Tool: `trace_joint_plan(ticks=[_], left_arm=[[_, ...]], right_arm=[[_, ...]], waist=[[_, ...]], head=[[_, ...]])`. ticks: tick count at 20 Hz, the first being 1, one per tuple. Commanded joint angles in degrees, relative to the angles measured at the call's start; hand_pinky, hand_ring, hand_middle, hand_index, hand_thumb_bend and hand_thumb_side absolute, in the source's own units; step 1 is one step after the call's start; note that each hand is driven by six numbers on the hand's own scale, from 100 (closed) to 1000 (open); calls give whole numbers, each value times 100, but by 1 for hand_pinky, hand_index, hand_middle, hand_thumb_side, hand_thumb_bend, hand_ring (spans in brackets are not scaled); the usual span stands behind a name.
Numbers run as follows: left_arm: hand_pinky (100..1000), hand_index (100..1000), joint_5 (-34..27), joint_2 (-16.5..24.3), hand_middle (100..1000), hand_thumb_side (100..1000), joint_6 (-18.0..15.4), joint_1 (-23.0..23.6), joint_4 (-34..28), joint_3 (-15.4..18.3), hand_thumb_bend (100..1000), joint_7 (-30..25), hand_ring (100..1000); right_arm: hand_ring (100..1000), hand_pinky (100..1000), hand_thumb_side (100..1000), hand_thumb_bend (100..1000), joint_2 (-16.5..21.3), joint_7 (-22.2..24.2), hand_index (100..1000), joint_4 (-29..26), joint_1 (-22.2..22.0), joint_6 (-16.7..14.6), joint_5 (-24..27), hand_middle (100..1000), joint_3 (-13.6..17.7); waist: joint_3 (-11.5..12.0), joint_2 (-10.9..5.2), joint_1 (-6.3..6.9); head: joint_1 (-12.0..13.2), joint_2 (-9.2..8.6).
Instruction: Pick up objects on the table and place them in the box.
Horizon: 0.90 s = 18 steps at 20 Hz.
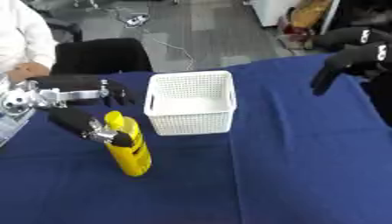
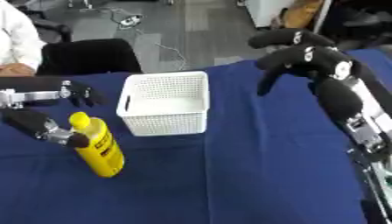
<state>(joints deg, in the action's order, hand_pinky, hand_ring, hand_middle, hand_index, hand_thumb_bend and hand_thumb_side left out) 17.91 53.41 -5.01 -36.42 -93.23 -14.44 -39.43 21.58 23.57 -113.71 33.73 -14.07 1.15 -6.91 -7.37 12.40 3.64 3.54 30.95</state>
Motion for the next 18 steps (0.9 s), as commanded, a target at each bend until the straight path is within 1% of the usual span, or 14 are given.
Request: trace_joint_plan(ticks=[1, 7, 18], left_arm=[[759, 962, -4, 255, 878, 865, -38, -69, 44, 132, 727, -23, 814], [745, 979, -101, 235, 882, 878, -124, -33, 142, 145, 729, -132, 814], [734, 985, -381, 169, 887, 860, -284, 58, 343, 199, 707, -129, 825]], right_arm=[[514, 566, 1000, 357, 51, 35, 762, -88, 139, -15, -13, 825, 35], [514, 567, 1000, 357, 68, 71, 763, -88, 170, -31, -11, 827, 44], [515, 567, 1000, 356, 72, 108, 763, -88, 181, -51, -1, 826, 48]], waist=[[-11, -47, -21], [-27, 25, -44], [-27, 28, -62]], head=[[66, -116], [81, -141], [137, -152]])
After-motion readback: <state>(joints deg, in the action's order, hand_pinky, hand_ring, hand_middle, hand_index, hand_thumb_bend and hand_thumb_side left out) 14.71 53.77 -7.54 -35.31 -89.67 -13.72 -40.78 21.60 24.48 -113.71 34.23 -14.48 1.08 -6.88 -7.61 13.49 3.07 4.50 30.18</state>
